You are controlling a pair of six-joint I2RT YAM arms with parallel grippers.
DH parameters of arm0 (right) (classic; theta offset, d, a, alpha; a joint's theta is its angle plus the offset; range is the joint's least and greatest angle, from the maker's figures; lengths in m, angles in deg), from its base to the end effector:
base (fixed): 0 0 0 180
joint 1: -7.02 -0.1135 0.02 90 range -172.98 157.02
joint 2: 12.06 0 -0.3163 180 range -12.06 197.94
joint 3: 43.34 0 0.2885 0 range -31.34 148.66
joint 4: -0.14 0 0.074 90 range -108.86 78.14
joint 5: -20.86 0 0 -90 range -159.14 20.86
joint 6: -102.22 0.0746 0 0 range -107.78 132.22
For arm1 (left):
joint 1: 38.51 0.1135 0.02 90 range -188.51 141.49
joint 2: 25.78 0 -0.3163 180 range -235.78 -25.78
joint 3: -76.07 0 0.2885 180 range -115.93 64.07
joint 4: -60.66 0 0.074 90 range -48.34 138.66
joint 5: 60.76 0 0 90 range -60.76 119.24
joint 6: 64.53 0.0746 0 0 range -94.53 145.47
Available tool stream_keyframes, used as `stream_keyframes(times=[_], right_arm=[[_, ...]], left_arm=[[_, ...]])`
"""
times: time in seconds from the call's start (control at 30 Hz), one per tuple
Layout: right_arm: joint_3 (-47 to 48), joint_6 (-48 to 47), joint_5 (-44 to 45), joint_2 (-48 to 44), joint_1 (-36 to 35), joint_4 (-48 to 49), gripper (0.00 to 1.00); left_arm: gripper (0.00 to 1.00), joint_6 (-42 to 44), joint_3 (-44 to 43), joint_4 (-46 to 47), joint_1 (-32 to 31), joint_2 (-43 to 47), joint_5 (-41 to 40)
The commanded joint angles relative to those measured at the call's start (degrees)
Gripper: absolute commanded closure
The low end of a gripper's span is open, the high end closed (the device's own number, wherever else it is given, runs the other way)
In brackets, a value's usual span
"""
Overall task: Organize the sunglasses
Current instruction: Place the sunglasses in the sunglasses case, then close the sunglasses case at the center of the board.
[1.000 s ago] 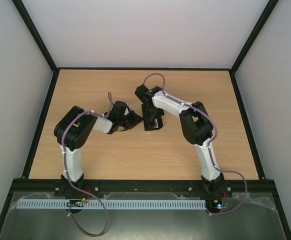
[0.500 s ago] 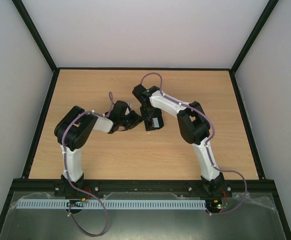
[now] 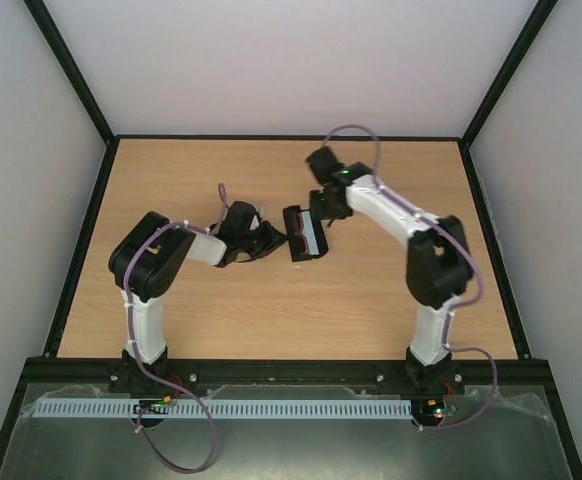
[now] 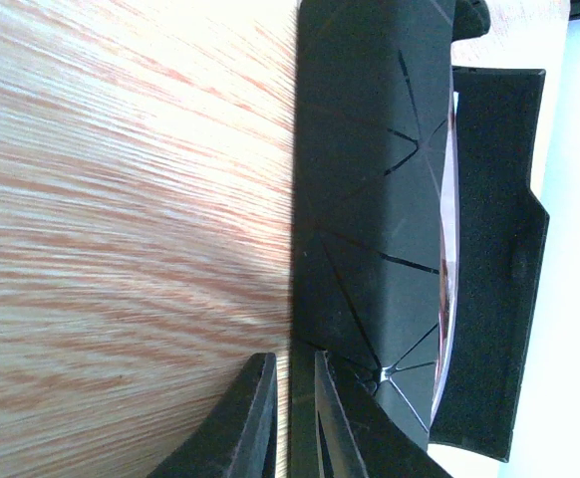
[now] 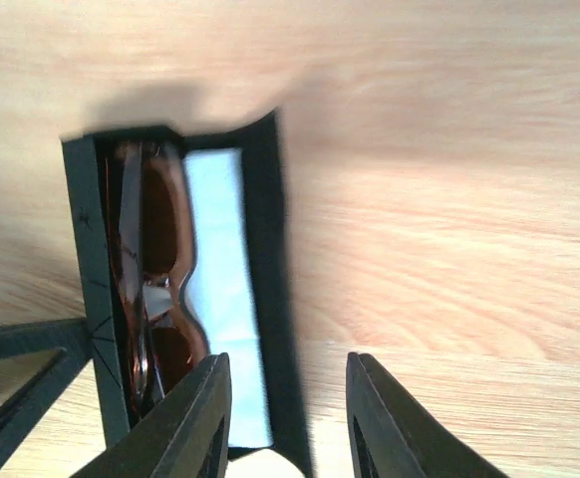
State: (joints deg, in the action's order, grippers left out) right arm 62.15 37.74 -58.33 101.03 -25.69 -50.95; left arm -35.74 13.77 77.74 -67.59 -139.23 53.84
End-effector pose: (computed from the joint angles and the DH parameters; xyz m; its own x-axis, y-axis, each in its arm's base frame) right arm 0.4338 0.2620 0.2405 -0.8421 -0.0379 -0.5380 -0.0953 0.9923 0.0793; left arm 0.3732 -0.2431 0.0995 -0.8872 -0.4184 -0.1946 -0.0711 0.5406 -0.8383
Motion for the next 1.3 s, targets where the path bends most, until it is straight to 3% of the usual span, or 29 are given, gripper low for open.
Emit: stream_keyframes(times=[0.0,0.23,0.37,0.7,1.0,1.27], right_arm=[[-8.4,0.36,-6.26,-8.5,7.78,6.81,0.66],[-12.64,-0.33,-11.16,-1.53,13.28,11.4,0.66],[-13.46,0.96,-16.41,2.6,13.02,15.24,0.67],[-12.22,0.98,-18.7,5.98,9.05,16.61,0.67],[-9.81,1.06,-11.99,5.86,3.51,13.5,0.68],[-9.97,0.51,-7.5,3.82,2.65,11.88,0.68]], left_arm=[[0.87,1.95,0.99,-5.25,0.97,-0.87,-1.31],[0.87,3.26,-0.67,-7.55,2.47,-1.58,-1.64],[0.87,3.97,-1.69,-9.03,2.63,-1.88,-2.02],[0.87,4.44,-6.59,-11.45,1.3,-5.58,-2.36],[0.87,3.74,-10.08,-12.52,-1.15,-7.76,-2.71],[0.87,3.36,-8.67,-12.09,-1.43,-6.44,-2.89]])
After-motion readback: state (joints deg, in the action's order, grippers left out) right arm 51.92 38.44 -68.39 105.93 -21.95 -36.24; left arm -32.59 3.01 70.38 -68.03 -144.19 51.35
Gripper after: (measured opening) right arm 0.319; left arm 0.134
